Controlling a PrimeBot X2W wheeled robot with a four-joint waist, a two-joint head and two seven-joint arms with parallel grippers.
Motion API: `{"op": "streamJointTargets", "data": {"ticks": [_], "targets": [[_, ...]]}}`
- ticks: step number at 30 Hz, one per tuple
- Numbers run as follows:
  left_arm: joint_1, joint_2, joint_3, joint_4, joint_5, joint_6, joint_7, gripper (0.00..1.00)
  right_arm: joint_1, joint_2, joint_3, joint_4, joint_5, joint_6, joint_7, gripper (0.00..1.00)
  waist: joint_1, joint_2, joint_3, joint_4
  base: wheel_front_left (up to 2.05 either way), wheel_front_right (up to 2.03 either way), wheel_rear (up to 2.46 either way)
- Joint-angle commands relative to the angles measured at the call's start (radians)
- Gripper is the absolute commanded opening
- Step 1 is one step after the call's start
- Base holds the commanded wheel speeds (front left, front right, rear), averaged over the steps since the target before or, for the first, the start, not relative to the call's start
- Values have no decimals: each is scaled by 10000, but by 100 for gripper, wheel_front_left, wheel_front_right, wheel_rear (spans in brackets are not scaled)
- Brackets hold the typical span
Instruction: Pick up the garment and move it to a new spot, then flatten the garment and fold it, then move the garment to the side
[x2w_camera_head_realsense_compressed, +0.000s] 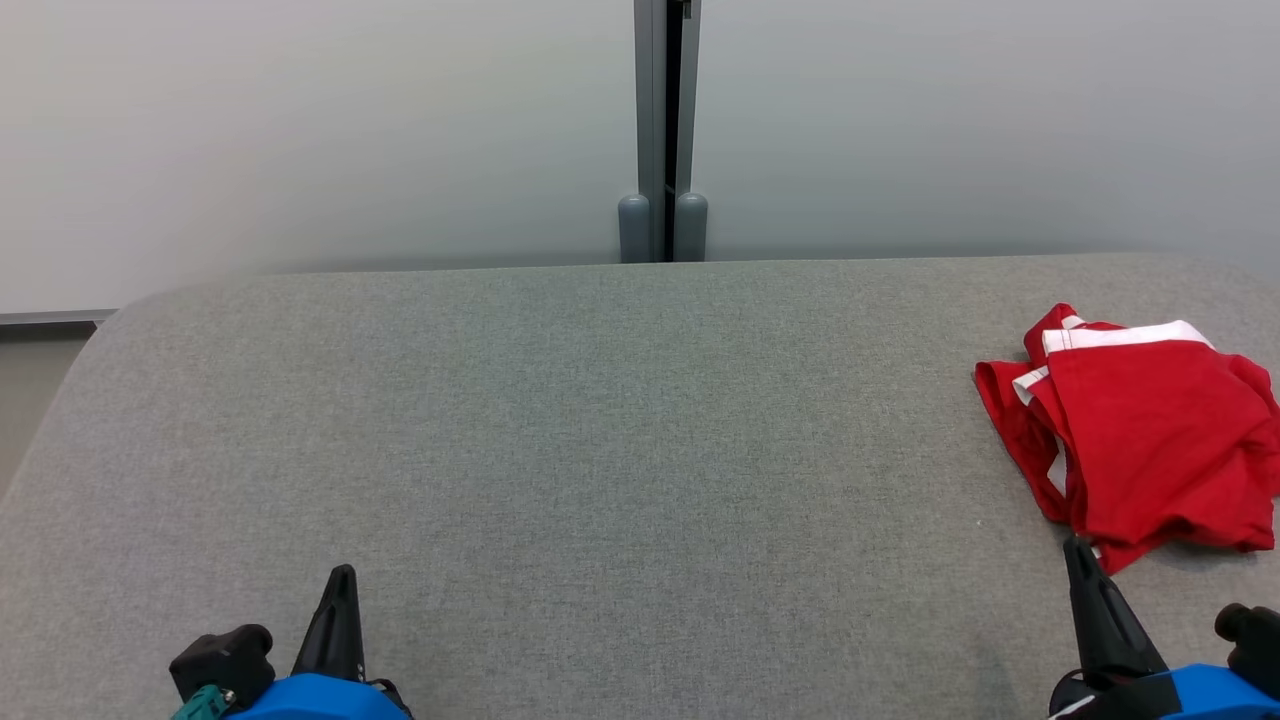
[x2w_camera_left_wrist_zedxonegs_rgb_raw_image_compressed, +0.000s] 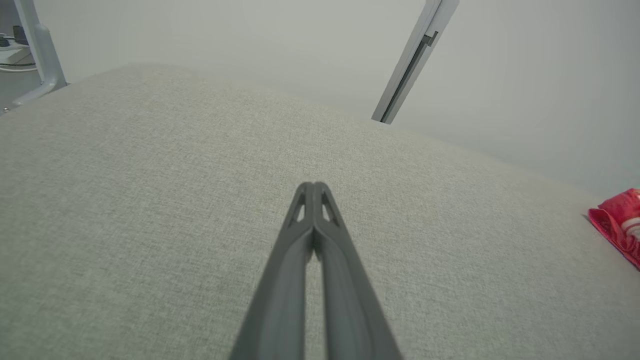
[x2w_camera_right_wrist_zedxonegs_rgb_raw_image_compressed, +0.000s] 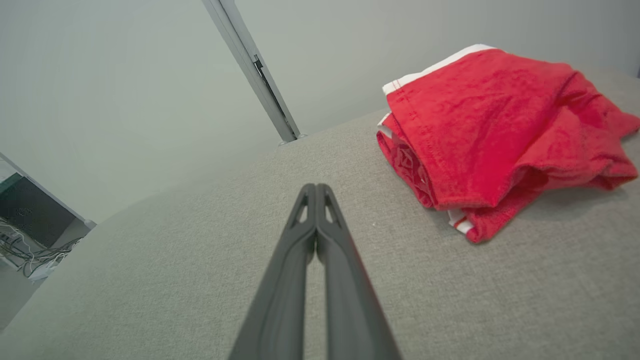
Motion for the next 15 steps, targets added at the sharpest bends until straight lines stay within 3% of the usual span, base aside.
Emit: {"op": "streamJointTargets", "data": {"ticks": [1, 15], "targets": [[-309, -7, 146, -196, -269, -58, 55, 0, -297, -47, -9, -84, 324, 1, 16, 0, 0, 0, 0, -5, 0, 0, 0], [-476, -252, 740, -354, -2326, -365, 619, 0, -675, -58, -3, 330, 2527, 1, 241, 0, 0, 0, 0, -29, 0, 0, 0]]}}
